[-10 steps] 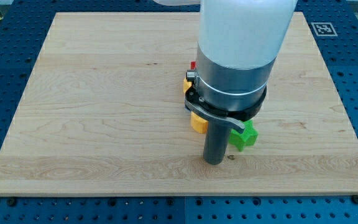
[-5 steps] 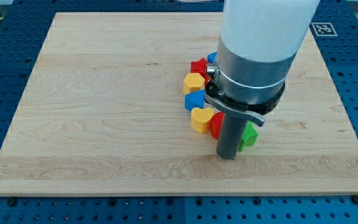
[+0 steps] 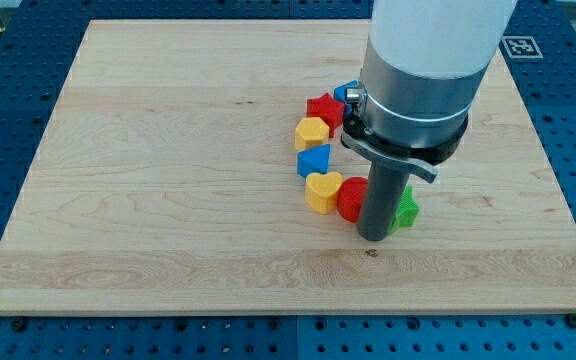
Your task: Move the green star towards the right center of the board
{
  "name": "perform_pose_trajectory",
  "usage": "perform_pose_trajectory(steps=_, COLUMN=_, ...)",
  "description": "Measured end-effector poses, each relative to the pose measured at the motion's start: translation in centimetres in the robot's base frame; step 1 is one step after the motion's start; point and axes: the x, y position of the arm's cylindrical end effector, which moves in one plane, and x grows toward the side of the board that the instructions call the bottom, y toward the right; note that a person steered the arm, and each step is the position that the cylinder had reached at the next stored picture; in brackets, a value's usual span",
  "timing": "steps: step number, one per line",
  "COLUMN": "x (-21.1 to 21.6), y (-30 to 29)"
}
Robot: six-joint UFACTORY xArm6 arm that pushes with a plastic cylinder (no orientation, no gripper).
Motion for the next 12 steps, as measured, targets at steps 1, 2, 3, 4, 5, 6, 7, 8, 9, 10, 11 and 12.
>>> perform_pose_trajectory(steps=1, x=-0.4, y=0.9)
perform_pose_trajectory(steps=2, x=-0.4, y=2.1)
perform_pose_trajectory(steps=3, x=-1.5, y=3.2)
perform_pose_trajectory(steps=4, x=-3.0, y=4.4)
perform_pose_trajectory(steps=5, x=-3.6, y=5.0)
perform_pose_trajectory(steps=6, x=-3.6, y=5.1)
perform_pose_trajectory(steps=7, x=-3.6, y=5.2)
perform_pose_trajectory(steps=8, x=-3.6, y=5.2)
perform_pose_trajectory(steps=9, x=-3.8, y=5.3)
perform_pose_trajectory(steps=10, x=-4.2, y=5.7)
perform_pose_trajectory(steps=11, x=-4.3, y=5.8)
perform_pose_trajectory(steps=12, x=-5.4, y=5.8)
